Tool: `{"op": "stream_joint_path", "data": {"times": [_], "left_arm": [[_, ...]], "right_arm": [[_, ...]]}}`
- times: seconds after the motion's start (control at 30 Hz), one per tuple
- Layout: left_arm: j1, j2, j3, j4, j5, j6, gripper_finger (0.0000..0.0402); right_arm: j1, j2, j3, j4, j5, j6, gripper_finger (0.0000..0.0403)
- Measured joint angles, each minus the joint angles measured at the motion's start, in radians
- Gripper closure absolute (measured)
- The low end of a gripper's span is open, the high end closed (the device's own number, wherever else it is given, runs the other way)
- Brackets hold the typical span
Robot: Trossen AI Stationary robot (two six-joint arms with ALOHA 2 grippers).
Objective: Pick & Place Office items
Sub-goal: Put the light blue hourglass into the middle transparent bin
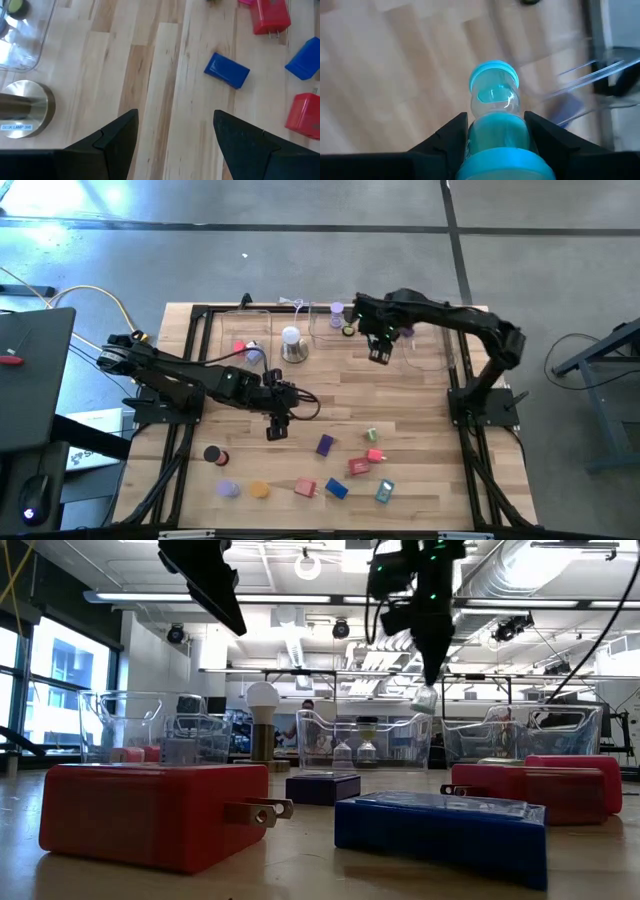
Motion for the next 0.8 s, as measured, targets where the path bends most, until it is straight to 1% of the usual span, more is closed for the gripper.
{"op": "stream_joint_path", "data": {"times": [0.2,0.33,0.43,0.53,0.8], "left_arm": [[-0.012,0.0,0.0,0.0,0.001,0.0,0.0151],[-0.013,0.0,0.0,0.0,0.002,0.007,0.0151],[-0.013,0.0,0.0,-0.001,0.002,0.011,0.0151],[-0.013,0.0,0.0,-0.001,0.002,0.012,0.0151],[-0.013,0.0,0.0,-0.012,0.002,0.011,0.0151]], "right_arm": [[-0.016,0.089,0.149,-0.04,0.004,-0.049,0.0233],[-0.016,0.103,0.26,-0.083,-0.001,-0.08,0.0233],[-0.027,0.105,0.318,-0.084,0.001,-0.098,0.0233],[-0.054,0.105,0.349,-0.073,-0.009,-0.097,0.0233],[-0.157,0.127,0.353,-0.065,-0.087,-0.07,0.0232]]}}
